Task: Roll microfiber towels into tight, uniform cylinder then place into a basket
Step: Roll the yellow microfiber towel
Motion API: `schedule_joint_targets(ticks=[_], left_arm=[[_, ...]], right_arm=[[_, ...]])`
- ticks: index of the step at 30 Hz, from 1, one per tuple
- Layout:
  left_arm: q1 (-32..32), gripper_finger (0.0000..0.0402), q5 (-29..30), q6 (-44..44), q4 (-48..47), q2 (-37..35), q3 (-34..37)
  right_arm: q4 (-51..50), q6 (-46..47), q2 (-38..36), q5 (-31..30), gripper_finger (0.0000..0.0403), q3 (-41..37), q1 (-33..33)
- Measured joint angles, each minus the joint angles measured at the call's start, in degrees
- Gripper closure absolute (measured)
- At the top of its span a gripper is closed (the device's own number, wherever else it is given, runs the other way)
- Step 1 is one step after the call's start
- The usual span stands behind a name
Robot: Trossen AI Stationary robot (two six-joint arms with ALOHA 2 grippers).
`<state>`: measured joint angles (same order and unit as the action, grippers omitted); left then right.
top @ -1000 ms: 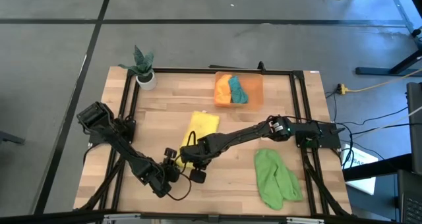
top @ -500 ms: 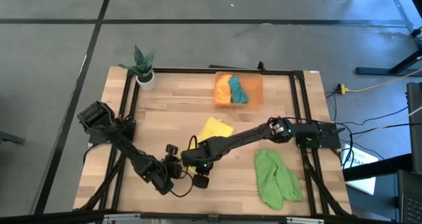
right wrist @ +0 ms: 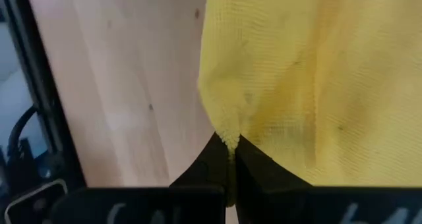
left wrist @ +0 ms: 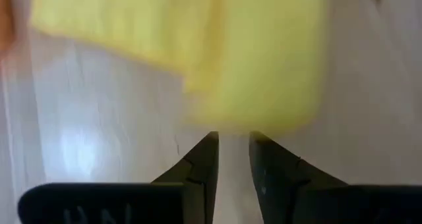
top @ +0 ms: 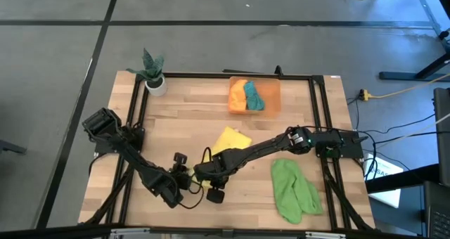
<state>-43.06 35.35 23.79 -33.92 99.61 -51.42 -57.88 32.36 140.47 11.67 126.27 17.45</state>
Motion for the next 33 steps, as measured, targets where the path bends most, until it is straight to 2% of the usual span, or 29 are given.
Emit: schedule_joint_targets(ticks=[7,11,16,20,24,26,33], left_arm=[[-3.25,0.0325,-0.77,12.54,-21.06,-0.01,-6.41],[-5.76,0.0324,-0.32,17.19,-27.5,-0.02,-9.22],[-9.23,0.0324,-0.15,22.08,-32.85,-0.02,-11.89],[-11.45,0.0324,0.73,22.64,-32.48,-0.04,-12.84],[-13.23,0.0324,2.15,22.64,-30.29,-0.04,-13.49],[-14.12,0.0324,3.04,21.96,-28.28,-0.04,-13.99],[-16.42,0.0324,3.14,10.36,-13.17,-0.04,-16.49]], right_arm=[[2.52,-5.75,0.01,7.31,0.0397,-0.1,0.1],[4.92,-7.25,0.01,9.54,0.0397,-0.1,0.43],[9.15,-7.28,0.01,9.1,0.0397,-0.1,1.98],[12.71,-7.52,0.01,6.96,0.0397,-0.1,3.62],[11.67,-5.92,0.03,2.11,0.0397,-0.1,4.39],[12.23,-5.92,0.03,1.91,0.0397,-0.1,4.33],[12.29,-6.75,0.03,1.96,0.0397,-0.1,3.17]])
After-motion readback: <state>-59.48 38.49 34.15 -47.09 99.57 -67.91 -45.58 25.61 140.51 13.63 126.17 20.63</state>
